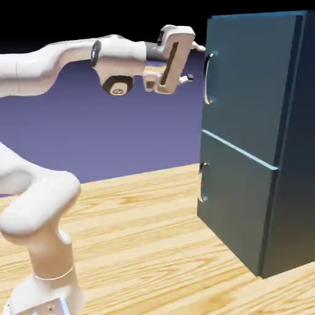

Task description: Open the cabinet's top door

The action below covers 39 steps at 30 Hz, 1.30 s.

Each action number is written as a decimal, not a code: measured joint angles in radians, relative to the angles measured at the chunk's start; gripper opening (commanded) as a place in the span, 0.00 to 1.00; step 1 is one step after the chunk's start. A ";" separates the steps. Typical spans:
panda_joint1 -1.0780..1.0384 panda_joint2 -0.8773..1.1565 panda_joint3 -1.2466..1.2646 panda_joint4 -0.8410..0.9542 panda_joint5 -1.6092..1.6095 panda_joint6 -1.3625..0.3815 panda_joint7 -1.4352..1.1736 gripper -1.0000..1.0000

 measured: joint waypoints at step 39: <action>-0.008 -0.272 -0.075 -0.253 0.660 -0.656 0.301 0.00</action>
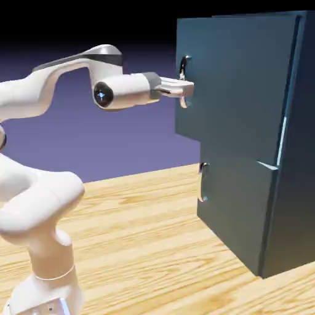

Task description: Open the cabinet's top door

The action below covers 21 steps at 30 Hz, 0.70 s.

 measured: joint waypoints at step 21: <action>0.116 0.124 -0.761 -0.157 -0.640 -0.721 -0.182 0.00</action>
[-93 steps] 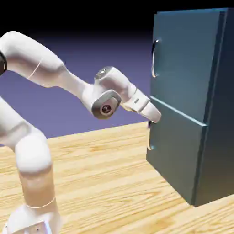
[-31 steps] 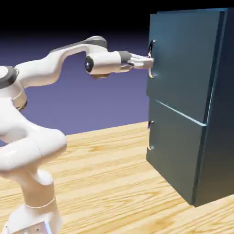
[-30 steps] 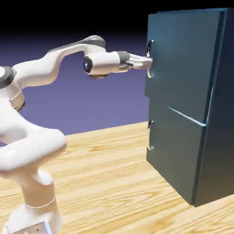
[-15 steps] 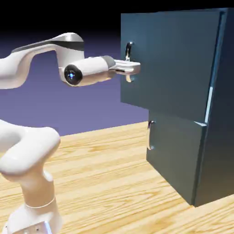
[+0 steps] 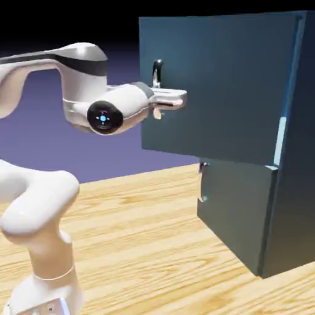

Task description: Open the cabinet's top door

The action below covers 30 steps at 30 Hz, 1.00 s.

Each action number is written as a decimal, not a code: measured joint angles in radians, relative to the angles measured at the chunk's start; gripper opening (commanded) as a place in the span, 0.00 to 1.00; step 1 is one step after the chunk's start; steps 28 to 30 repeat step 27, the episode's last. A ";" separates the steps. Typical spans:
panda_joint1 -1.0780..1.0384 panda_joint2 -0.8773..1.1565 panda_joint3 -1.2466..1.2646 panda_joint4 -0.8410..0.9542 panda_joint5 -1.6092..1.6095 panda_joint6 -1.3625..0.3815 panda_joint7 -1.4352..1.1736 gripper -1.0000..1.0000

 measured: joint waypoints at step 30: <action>0.260 0.891 -0.681 0.735 -0.522 -0.944 -0.377 1.00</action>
